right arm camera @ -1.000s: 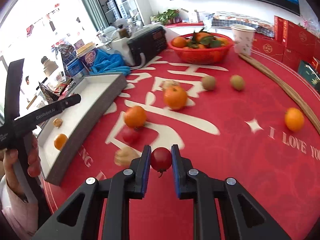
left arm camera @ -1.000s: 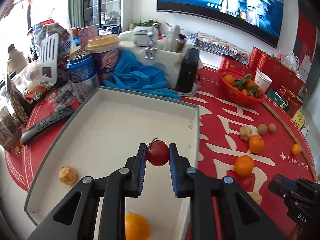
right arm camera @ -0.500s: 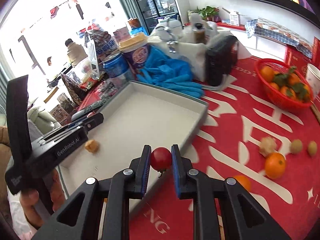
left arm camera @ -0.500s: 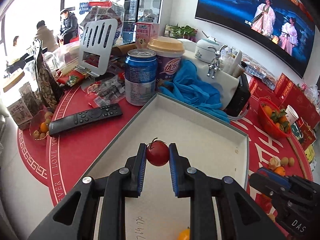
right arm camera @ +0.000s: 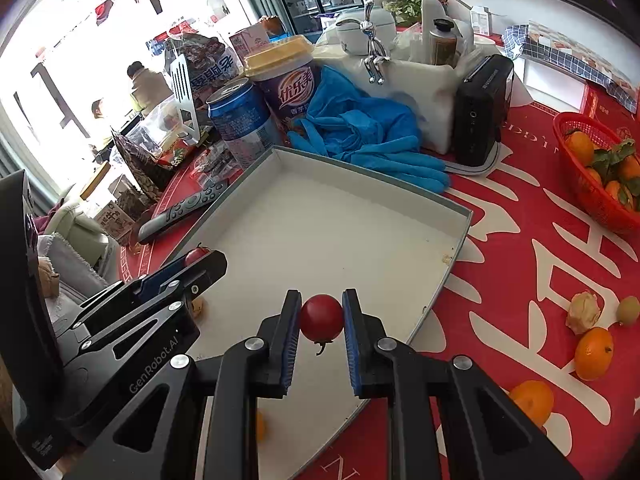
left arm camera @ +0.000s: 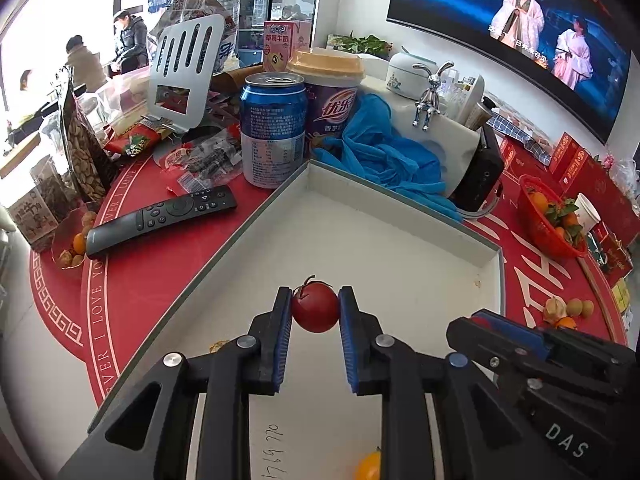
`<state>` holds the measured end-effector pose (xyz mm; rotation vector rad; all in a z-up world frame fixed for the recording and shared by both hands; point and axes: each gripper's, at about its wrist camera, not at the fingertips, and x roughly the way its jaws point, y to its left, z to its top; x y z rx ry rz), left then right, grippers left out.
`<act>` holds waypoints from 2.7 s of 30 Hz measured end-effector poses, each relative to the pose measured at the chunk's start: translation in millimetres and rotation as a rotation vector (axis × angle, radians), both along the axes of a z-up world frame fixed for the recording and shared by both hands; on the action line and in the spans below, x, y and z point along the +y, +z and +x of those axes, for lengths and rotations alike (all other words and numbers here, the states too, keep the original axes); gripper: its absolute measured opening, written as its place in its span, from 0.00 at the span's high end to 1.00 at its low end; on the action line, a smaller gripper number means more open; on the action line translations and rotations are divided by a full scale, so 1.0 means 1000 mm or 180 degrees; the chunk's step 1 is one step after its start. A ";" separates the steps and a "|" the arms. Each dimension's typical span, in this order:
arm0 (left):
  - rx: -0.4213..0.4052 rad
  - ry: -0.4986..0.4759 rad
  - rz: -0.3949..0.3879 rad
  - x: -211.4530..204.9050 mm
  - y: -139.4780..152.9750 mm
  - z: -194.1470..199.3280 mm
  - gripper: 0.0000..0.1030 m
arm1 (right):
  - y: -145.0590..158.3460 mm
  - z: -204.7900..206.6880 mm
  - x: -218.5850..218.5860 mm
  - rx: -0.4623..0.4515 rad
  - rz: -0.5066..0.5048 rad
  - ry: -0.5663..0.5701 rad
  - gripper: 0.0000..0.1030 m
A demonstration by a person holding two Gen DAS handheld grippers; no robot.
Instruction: Organize fruits
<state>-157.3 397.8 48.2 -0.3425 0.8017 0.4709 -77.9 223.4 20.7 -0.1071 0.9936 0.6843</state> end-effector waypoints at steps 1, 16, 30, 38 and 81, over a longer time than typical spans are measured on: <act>-0.0010 -0.0024 -0.0015 -0.001 0.001 0.000 0.69 | -0.001 0.001 0.000 0.0040 0.0014 0.0013 0.77; -0.0293 -0.1074 0.0379 -0.126 0.041 -0.002 0.16 | 0.049 -0.016 -0.177 -0.0369 0.0219 -0.1197 0.00; 0.0208 -0.1457 0.0361 -0.203 -0.019 0.028 0.15 | -0.022 -0.025 -0.301 -0.0206 -0.0527 -0.2079 0.00; 0.0379 -0.1557 0.0301 -0.211 -0.035 0.031 0.15 | -0.031 -0.022 -0.293 -0.0237 -0.0865 -0.2057 0.00; 0.0473 -0.1547 0.0220 -0.210 -0.048 0.035 0.01 | -0.032 -0.023 -0.293 -0.0306 -0.0850 -0.2059 0.00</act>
